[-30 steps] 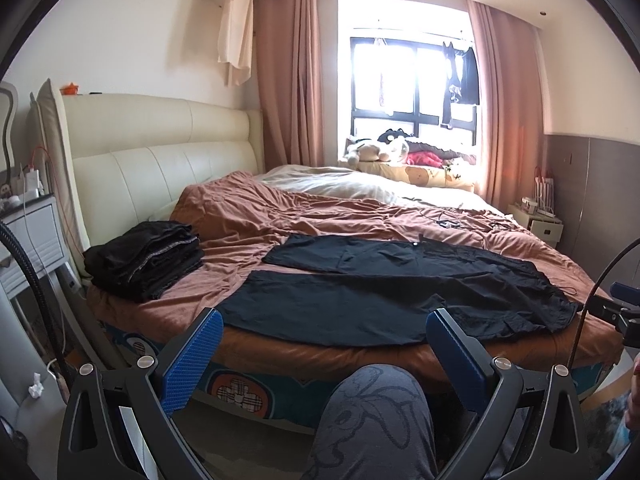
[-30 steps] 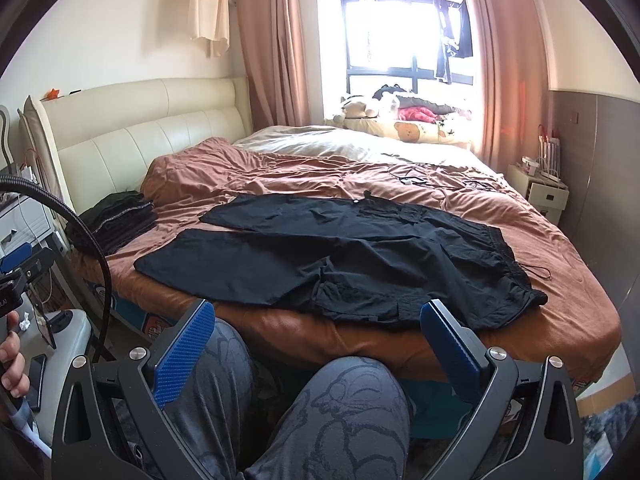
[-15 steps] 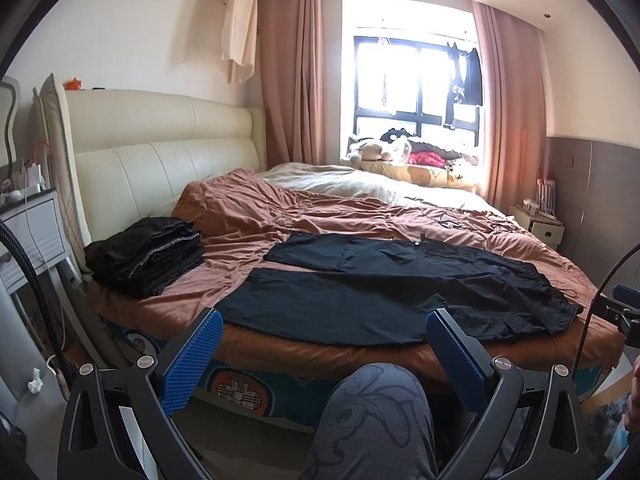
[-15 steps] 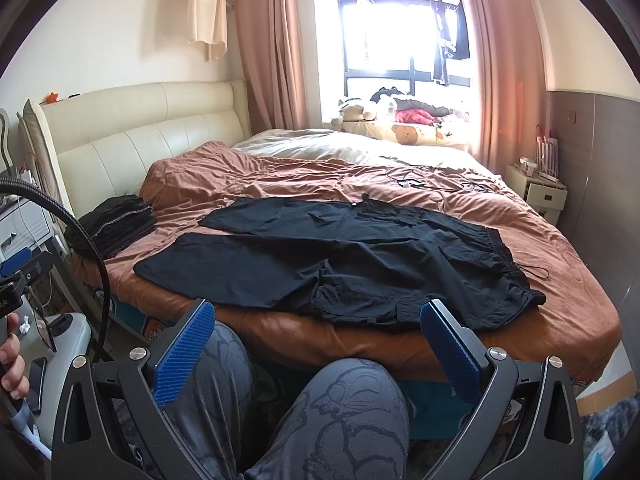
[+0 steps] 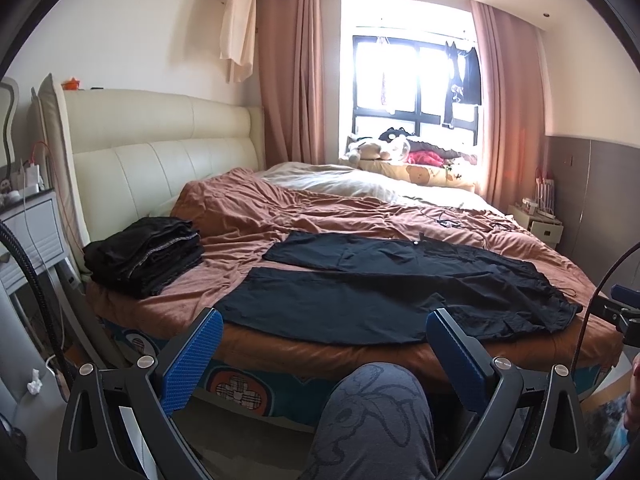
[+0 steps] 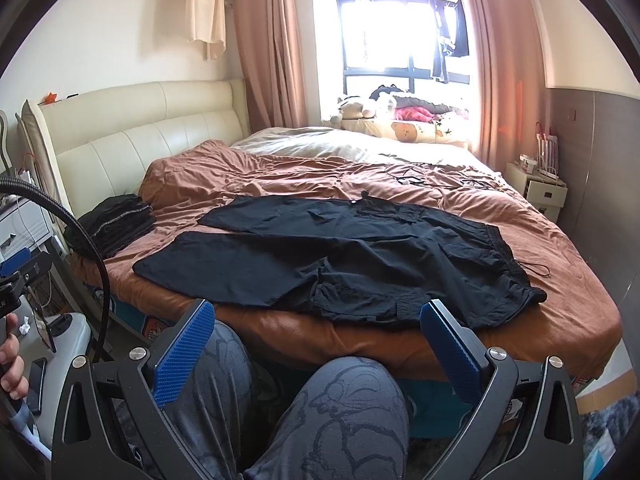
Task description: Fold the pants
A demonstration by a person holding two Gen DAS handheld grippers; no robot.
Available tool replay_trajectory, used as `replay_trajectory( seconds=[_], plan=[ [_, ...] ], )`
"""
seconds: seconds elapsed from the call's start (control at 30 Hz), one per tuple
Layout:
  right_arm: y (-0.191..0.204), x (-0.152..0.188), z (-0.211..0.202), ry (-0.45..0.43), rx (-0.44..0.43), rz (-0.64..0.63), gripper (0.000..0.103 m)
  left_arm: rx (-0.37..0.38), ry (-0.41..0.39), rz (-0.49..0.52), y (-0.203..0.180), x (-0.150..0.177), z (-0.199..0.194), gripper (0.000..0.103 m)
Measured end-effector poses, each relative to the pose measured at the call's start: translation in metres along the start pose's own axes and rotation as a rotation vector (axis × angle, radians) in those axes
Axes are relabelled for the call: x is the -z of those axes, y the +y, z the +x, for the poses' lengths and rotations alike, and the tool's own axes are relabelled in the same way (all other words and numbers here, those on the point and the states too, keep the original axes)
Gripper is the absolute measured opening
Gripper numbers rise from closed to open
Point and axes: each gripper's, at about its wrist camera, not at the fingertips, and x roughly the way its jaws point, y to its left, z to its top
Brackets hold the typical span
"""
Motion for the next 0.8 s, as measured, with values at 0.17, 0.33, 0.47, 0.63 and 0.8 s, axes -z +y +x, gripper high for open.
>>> replay_trajectory(
  seconds=[0.17,0.33,0.47,0.63,0.8],
  plan=[
    [-0.002,0.000,0.001,0.003,-0.001,0.014,0.103,0.005,0.013,-0.004,0.000,0.000,0.003,0.102],
    [-0.003,0.001,0.002,0.004,0.000,0.018,0.103,0.012,0.023,-0.008,0.001,0.001,0.007,0.102],
    [-0.005,0.001,0.007,0.010,0.030,0.019,0.103,0.021,0.060,-0.018,0.003,0.001,0.021,0.103],
    [-0.011,0.000,0.021,0.033,0.050,0.034,0.103,0.025,0.105,-0.023,0.006,0.002,0.043,0.103],
    [-0.017,-0.001,0.036,0.049,0.069,0.062,0.103,0.028,0.171,-0.032,0.010,0.005,0.071,0.103]
  ],
)
